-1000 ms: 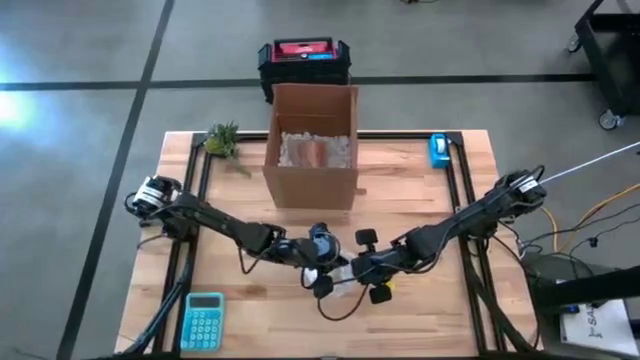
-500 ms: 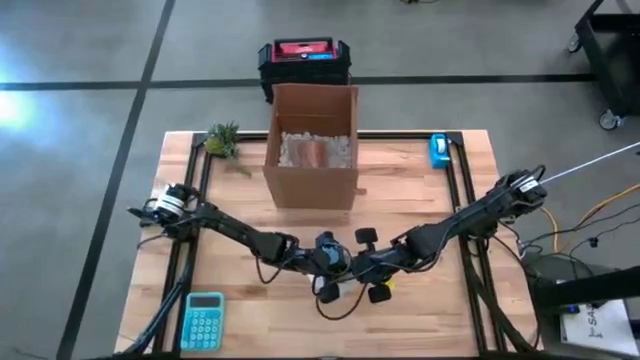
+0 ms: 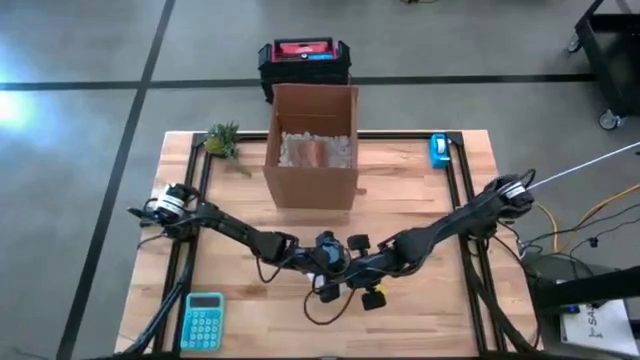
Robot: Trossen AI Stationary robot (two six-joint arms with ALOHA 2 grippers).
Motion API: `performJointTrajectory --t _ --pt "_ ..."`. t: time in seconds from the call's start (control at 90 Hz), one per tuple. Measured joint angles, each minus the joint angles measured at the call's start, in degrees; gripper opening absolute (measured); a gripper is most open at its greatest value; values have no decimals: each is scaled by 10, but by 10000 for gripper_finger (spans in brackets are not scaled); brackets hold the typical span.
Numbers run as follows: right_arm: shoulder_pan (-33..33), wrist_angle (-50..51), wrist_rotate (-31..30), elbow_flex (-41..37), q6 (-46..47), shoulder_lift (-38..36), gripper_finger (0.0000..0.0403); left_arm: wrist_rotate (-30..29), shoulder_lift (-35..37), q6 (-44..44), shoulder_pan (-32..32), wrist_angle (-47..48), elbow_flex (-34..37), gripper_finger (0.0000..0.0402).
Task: Wrap mug
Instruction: Wrap the yellow mug with bubble wrap
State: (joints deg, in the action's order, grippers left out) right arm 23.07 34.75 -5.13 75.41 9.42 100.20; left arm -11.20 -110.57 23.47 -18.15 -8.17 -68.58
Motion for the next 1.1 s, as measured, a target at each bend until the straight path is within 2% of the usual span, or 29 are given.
performJointTrajectory --t 0.156,0.389,0.489,0.756,0.911,1.1 --pt "-7 27 -2 20 -2 16 18 3 22 1 -3 24 2 0" --pt "-10 39 -5 25 -18 18 18 7 103 2 -14 147 0 0" --pt "-13 35 -5 25 -25 18 18 2 117 12 -17 185 1 0" --pt "-27 14 -15 24 -31 21 18 -8 71 15 -14 165 10 0" --pt "-28 64 -15 58 -35 18 18 -8 68 11 -14 161 10 0" --pt "-38 121 -95 103 -44 9 18 -2 72 2 -13 156 10 0"
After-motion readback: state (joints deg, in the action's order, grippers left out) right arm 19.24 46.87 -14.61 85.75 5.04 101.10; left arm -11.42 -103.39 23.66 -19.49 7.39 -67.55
